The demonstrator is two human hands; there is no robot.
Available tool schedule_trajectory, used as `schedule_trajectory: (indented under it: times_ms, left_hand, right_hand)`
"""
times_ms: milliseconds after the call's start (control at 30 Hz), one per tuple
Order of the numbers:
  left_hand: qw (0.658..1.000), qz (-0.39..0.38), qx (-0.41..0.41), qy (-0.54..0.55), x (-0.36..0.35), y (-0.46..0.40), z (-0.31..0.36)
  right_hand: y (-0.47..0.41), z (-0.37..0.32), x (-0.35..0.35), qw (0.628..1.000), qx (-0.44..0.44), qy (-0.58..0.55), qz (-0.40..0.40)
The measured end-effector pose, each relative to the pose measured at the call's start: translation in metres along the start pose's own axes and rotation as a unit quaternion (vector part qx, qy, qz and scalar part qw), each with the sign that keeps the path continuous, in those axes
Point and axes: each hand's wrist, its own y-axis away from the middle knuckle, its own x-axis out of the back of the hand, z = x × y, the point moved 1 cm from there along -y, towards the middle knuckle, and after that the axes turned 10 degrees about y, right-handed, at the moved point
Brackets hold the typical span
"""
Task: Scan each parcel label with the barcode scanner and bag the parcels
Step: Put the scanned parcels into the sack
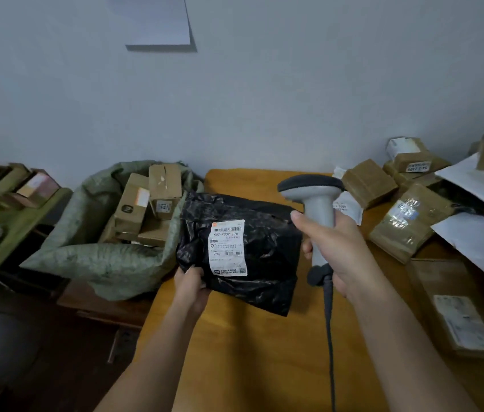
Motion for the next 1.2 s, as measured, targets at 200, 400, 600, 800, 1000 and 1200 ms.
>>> schedule_trajectory:
  times_ms: [200, 400, 600, 800, 1000, 1200]
  left_hand:
    - [0.995, -0.066, 0.06, 0.034, 0.033, -0.054, 0.101]
    - [0.994, -0.102, -0.003, -0.049, 0.076, -0.087, 0.189]
    - [0.979, 0.115, -0.147, -0.086, 0.15, -0.148, 0.257]
    - [0.841, 0.292, -0.108, -0.443, 0.213, -0.184, 0.282]
    - [0.85, 0.277, -0.066, -0.443, 0.241, -0.222, 0.286]
    - [0.875, 0.21, -0.202, -0.388, 0.232, -0.206, 0.287]
  right_hand:
    - [-0.021, 0.009, -0.109, 0.997, -0.032, -0.035, 0.068]
    - [-0.021, -0.014, -0.245, 0.999, -0.038, -0.038, -0.002]
    - [-0.044, -0.048, -0.311, 0.997, -0.002, -0.064, 0.042]
    - [-0.073, -0.05, -0.359, 0.993, -0.058, -0.087, 0.055]
    - [-0.094, -0.026, -0.39, 0.987, -0.148, -0.041, 0.045]
    - [-0.109, -0.022, -0.42, 0.988, -0.143, -0.024, 0.047]
